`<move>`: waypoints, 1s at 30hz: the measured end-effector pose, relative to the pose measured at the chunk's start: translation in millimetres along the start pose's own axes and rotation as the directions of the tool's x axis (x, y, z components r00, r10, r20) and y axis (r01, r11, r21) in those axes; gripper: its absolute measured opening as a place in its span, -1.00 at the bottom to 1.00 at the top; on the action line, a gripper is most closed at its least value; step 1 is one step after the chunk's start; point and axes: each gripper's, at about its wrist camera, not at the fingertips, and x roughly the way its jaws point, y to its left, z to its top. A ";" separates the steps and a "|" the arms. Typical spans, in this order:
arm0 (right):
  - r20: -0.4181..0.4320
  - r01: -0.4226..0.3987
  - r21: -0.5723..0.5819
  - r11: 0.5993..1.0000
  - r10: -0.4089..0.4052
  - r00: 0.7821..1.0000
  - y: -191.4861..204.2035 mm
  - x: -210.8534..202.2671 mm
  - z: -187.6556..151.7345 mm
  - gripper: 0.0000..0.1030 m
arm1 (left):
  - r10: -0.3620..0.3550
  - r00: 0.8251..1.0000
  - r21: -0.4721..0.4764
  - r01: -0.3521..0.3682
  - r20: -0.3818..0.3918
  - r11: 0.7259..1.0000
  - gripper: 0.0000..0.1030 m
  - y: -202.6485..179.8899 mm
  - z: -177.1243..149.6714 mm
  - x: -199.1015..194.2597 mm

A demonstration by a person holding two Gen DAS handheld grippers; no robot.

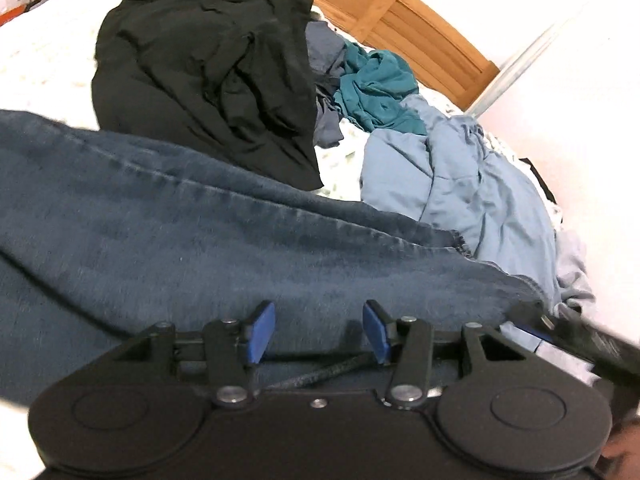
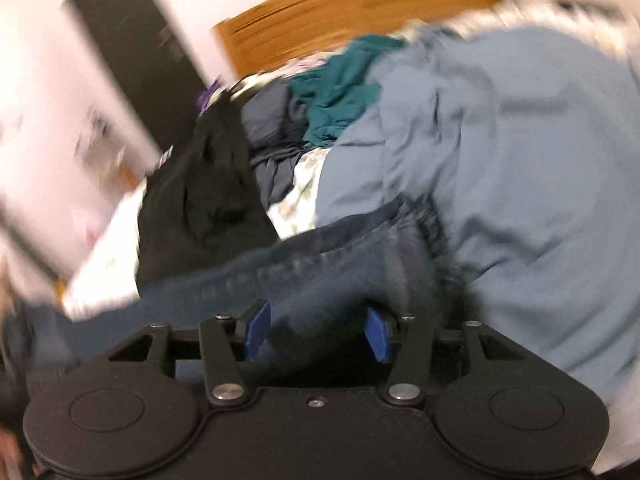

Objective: Fold clothes

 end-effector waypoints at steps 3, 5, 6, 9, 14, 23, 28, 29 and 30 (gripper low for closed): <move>-0.050 0.009 -0.185 0.983 -0.019 0.999 -4.0 -12.4 -9.1 0.18 | -0.045 0.998 0.011 0.045 -0.039 0.999 -0.07 -1.2 4.9 1.1; -0.052 0.045 -0.314 0.948 -0.065 0.997 -1.2 -13.0 -16.9 0.18 | -0.055 0.997 0.079 0.059 -0.051 0.995 -0.06 -7.5 6.2 -3.1; -0.049 0.067 -0.352 0.933 -0.090 0.995 -0.6 -11.4 -18.8 0.18 | -0.047 0.997 0.127 0.054 -0.059 0.990 -0.06 -11.6 6.1 -5.2; -0.009 0.136 -0.470 0.872 -0.159 0.987 6.8 -11.0 -25.1 0.18 | -0.011 0.998 0.297 0.030 -0.066 0.954 -0.06 -24.9 1.6 -10.2; 0.105 0.223 -0.611 0.759 -0.202 0.974 17.9 -15.9 -32.4 0.18 | -0.041 0.993 0.508 0.093 -0.112 0.856 -0.07 -41.4 -11.4 -12.3; -0.092 0.075 -0.672 0.737 -0.184 0.979 2.2 1.0 -42.7 0.20 | -0.065 0.986 0.618 0.148 -0.155 0.772 -0.36 -53.4 -37.7 -0.3; -0.049 0.095 -0.688 0.719 -0.177 0.983 1.0 14.8 -55.4 0.15 | -0.025 0.991 0.660 0.107 -0.133 0.743 -0.35 -52.1 -44.3 17.9; -0.034 0.095 -0.690 0.717 -0.164 0.986 4.8 15.7 -51.9 0.06 | -0.031 0.991 0.675 0.110 -0.128 0.730 -0.37 -51.7 -44.5 20.7; -0.023 0.095 -0.685 0.722 -0.151 0.988 7.3 16.2 -48.8 0.00 | -0.034 0.992 0.694 0.110 -0.122 0.712 -0.62 -51.5 -45.6 22.8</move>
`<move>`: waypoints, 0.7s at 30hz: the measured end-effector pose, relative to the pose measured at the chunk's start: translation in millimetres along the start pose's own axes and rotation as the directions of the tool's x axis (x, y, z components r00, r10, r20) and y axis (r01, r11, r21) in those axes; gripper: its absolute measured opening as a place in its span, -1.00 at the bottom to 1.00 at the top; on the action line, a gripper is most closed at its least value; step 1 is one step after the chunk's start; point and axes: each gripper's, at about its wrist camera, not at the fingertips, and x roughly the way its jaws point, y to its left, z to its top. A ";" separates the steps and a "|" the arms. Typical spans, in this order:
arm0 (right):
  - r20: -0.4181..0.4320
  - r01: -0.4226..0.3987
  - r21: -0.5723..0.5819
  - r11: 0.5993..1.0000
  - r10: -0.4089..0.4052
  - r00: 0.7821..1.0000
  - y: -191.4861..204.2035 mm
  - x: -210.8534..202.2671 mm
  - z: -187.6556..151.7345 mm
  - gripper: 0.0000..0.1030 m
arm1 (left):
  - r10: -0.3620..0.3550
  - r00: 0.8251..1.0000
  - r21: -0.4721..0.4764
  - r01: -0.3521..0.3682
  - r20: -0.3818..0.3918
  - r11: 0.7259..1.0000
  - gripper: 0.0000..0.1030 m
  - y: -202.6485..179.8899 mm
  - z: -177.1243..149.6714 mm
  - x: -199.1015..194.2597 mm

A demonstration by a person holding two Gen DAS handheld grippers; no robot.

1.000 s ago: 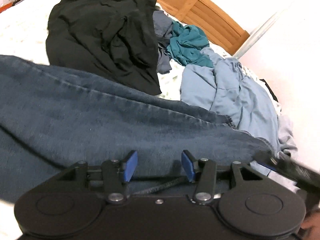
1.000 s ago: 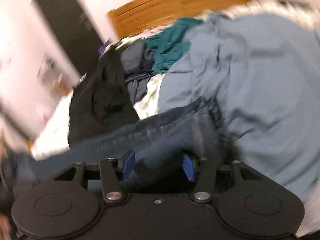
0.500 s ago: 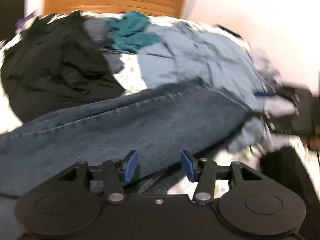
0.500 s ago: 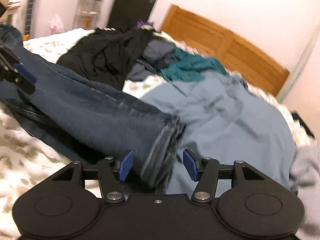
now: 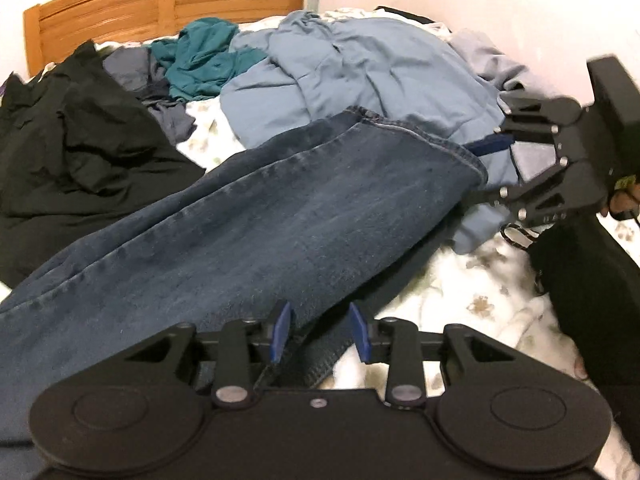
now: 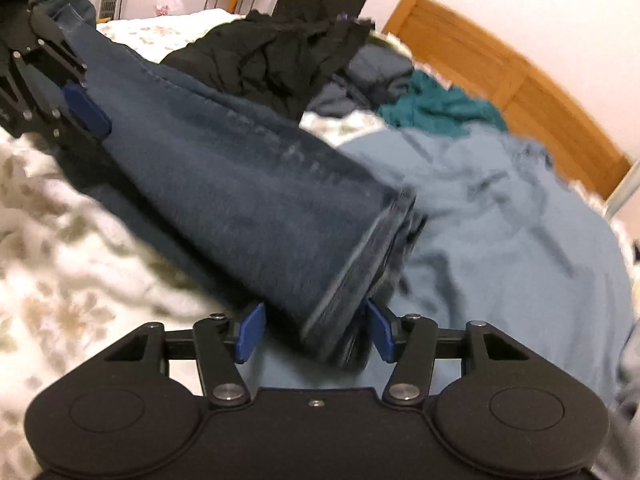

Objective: Fold clothes

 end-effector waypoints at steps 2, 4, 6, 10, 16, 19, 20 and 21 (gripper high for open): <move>-0.010 -0.018 0.091 0.996 0.019 1.000 -6.4 -1.2 0.5 -0.28 | 0.012 1.000 0.068 -0.010 -0.021 0.998 -0.97 -0.4 -1.5 8.2; -0.022 -0.072 0.185 0.980 0.077 0.997 -15.3 -5.5 0.7 -0.45 | -0.004 1.000 0.054 0.005 -0.027 0.999 -0.99 5.9 3.4 8.7; -0.003 -0.107 0.233 0.966 0.111 0.994 -22.2 -14.1 5.5 -0.61 | -0.030 0.999 0.032 0.029 0.018 0.999 -0.99 14.4 12.5 0.1; 0.059 -0.199 0.395 0.897 0.191 0.980 -45.2 -30.3 3.4 -0.64 | -0.053 0.998 -0.014 0.054 0.029 0.998 -1.00 31.2 19.5 -0.7; 0.122 -0.232 0.571 0.787 0.198 0.973 -80.5 -13.1 9.7 -0.80 | -0.159 0.985 -0.105 0.165 0.066 0.981 -0.75 48.6 32.0 -9.7; 0.155 -0.229 0.591 0.774 0.169 0.973 -103.3 10.3 33.2 -0.87 | -0.129 0.988 -0.063 0.134 0.080 0.989 -0.05 44.5 34.0 -11.8; 0.142 -0.219 0.576 0.787 0.168 0.976 -106.6 22.8 41.9 -0.87 | -0.145 0.987 -0.055 0.148 0.065 0.987 -0.05 42.3 34.0 -8.8; 0.127 -0.218 0.561 0.799 0.176 0.976 -106.3 32.7 47.2 -0.87 | -0.165 0.985 -0.046 0.167 0.049 0.985 -0.05 40.1 34.2 -5.8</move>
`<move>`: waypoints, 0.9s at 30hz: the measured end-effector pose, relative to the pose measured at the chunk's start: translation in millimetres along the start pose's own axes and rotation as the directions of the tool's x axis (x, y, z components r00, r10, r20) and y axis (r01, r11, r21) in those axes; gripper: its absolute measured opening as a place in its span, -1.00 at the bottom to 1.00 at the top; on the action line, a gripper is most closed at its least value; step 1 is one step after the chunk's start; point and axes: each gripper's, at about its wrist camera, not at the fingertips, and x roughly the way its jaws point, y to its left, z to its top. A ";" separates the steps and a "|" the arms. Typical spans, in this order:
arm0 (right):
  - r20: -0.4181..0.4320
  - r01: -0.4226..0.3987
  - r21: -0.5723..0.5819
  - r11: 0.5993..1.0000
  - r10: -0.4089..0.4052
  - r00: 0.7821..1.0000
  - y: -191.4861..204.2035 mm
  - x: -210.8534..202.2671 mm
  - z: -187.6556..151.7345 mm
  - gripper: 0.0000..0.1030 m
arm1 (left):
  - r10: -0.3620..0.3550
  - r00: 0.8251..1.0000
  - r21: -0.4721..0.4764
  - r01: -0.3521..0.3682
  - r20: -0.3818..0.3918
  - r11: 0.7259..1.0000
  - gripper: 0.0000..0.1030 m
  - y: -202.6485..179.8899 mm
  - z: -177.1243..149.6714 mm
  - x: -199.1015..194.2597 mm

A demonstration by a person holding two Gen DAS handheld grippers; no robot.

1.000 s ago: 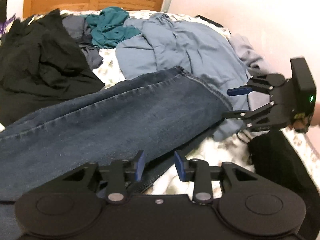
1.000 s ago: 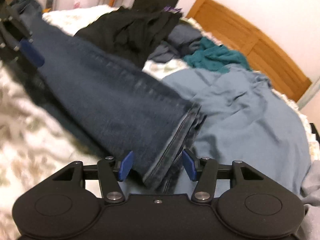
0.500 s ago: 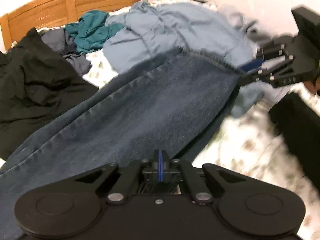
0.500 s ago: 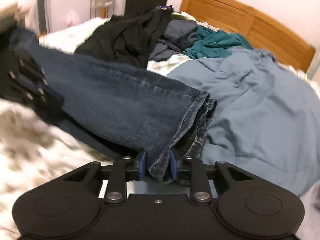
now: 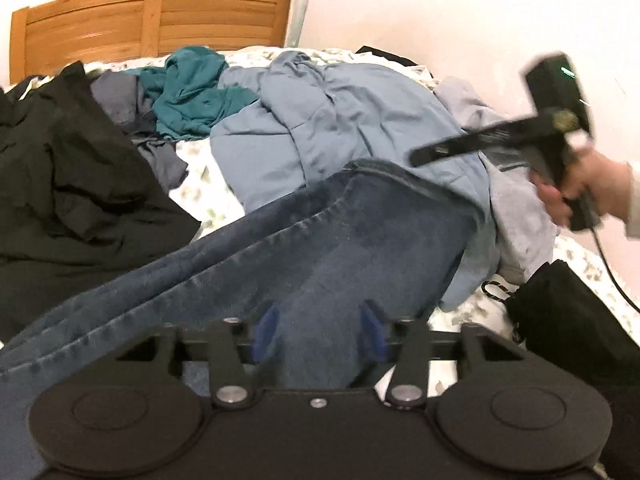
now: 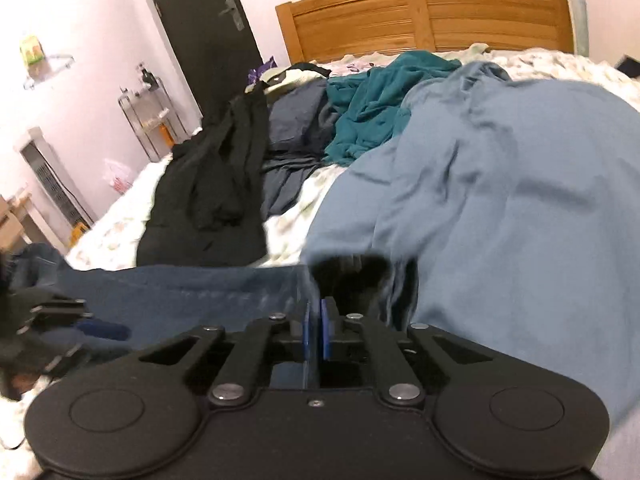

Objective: Fold clothes

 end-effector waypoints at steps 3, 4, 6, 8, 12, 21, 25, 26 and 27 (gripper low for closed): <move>-0.054 0.025 -0.044 0.999 -0.028 0.998 4.0 24.9 6.4 -0.87 | -0.076 0.996 0.078 0.080 -0.053 0.994 -0.05 -12.8 1.6 5.2; -0.059 0.042 -0.049 0.998 -0.045 0.997 5.1 25.1 5.2 -0.87 | -0.096 0.993 0.129 0.105 -0.075 0.986 -0.01 -20.5 0.7 5.3; -0.030 0.043 -0.056 0.997 -0.045 0.999 6.1 10.1 2.0 -0.80 | -0.075 0.992 0.219 0.096 -0.101 0.971 0.04 -32.9 -2.0 7.7; -0.012 0.047 -0.068 0.997 -0.047 0.999 8.0 -11.0 -9.1 -0.50 | -0.043 0.991 0.287 0.078 -0.126 0.955 0.03 -40.9 -10.1 15.5; -0.049 0.043 -0.093 0.995 -0.048 0.998 13.0 -47.1 -46.8 -0.16 | 0.019 0.992 0.319 0.021 -0.123 0.947 -0.22 -43.7 -21.3 29.2; -0.066 0.136 -0.089 0.987 -0.142 0.988 26.3 -65.5 -99.7 -0.16 | 0.037 0.994 0.297 -0.006 -0.101 0.955 -0.89 -26.3 -12.9 37.9; -0.016 0.179 -0.298 0.938 -0.192 0.981 44.0 -53.0 -96.9 -0.10 | 0.042 0.997 0.262 -0.023 -0.066 0.965 -0.92 -18.8 -3.8 31.7; -0.018 0.170 -0.345 0.923 -0.187 0.982 46.0 -47.0 -96.2 -0.06 | 0.051 0.997 0.252 -0.035 -0.057 0.967 -0.92 -16.7 -2.8 30.9; -0.023 0.169 -0.373 0.912 -0.192 0.981 47.4 -42.1 -95.5 -0.06 | 0.060 0.997 0.242 -0.046 -0.047 0.969 -0.92 -14.6 -1.8 30.1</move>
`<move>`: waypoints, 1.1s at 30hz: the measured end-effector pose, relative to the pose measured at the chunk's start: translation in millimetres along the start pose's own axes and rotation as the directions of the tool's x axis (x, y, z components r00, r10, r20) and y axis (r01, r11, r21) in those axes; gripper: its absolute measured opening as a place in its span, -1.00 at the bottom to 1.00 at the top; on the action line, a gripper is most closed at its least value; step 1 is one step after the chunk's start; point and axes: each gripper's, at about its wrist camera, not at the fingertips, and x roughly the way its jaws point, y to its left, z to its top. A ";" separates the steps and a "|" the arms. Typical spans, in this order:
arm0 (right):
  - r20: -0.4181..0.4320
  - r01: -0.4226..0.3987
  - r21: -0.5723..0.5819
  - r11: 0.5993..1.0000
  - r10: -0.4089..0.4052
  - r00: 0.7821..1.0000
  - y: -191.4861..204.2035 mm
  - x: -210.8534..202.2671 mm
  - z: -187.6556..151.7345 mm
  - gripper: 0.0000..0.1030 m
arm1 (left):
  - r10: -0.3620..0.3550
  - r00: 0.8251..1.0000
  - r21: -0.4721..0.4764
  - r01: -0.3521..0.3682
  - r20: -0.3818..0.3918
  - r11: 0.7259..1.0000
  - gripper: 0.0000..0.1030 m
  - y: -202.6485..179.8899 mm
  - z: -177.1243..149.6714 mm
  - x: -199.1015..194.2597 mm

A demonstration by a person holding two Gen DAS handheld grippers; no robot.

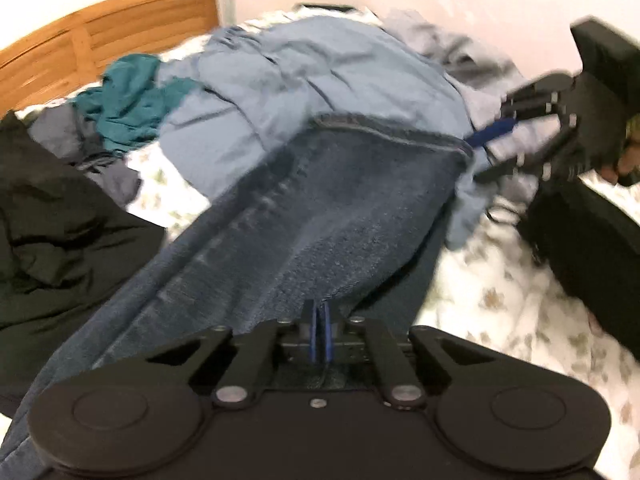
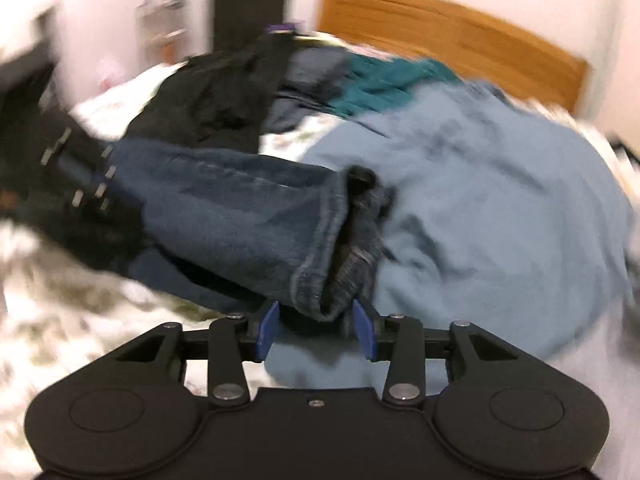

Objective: Fold clothes

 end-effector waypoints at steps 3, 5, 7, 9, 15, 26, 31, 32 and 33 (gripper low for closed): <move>-0.013 -0.029 -0.078 0.996 0.028 1.000 -0.7 19.8 10.9 -0.08 | 0.024 1.000 -0.027 -0.024 0.004 0.999 -0.93 5.5 0.7 -0.6; -0.001 -0.050 -0.053 0.997 0.050 0.999 -9.0 23.5 21.6 -0.21 | 0.050 0.999 -0.046 -0.050 0.001 0.998 -0.93 8.3 1.9 1.3; 0.051 -0.088 -0.012 0.996 0.089 0.995 -15.2 13.0 32.3 -0.40 | 0.062 0.998 -0.063 -0.061 0.000 0.996 -0.93 11.9 3.3 4.0; 0.091 -0.096 0.018 0.995 0.094 0.991 -23.0 5.9 42.5 -0.46 | 0.070 0.998 -0.098 -0.070 0.003 0.993 -0.93 19.7 4.5 7.9; 0.102 -0.081 -0.075 0.994 0.088 0.991 -18.2 13.2 58.0 -0.16 | 0.065 0.998 -0.170 -0.067 -0.016 0.983 -0.93 42.1 5.0 19.7; -0.057 -0.213 -0.037 0.976 0.211 0.976 -20.4 57.0 78.8 -0.83 | 0.090 0.995 -0.193 -0.098 -0.054 0.976 -0.92 46.6 2.5 37.6; -0.033 -0.316 0.253 0.914 0.335 0.942 -48.2 41.2 80.8 -0.89 | 0.056 0.998 -0.276 -0.056 -0.010 0.960 -0.91 47.5 5.1 21.8; -0.017 -0.344 0.316 0.884 0.367 0.930 -54.4 33.0 77.1 -0.92 | 0.044 0.999 -0.287 -0.042 0.000 0.957 -0.91 46.4 6.4 18.7; -0.001 -0.377 0.368 0.850 0.406 0.914 -58.7 25.1 72.1 -0.92 | 0.032 0.999 -0.297 -0.027 0.010 0.954 -0.92 45.2 7.8 15.5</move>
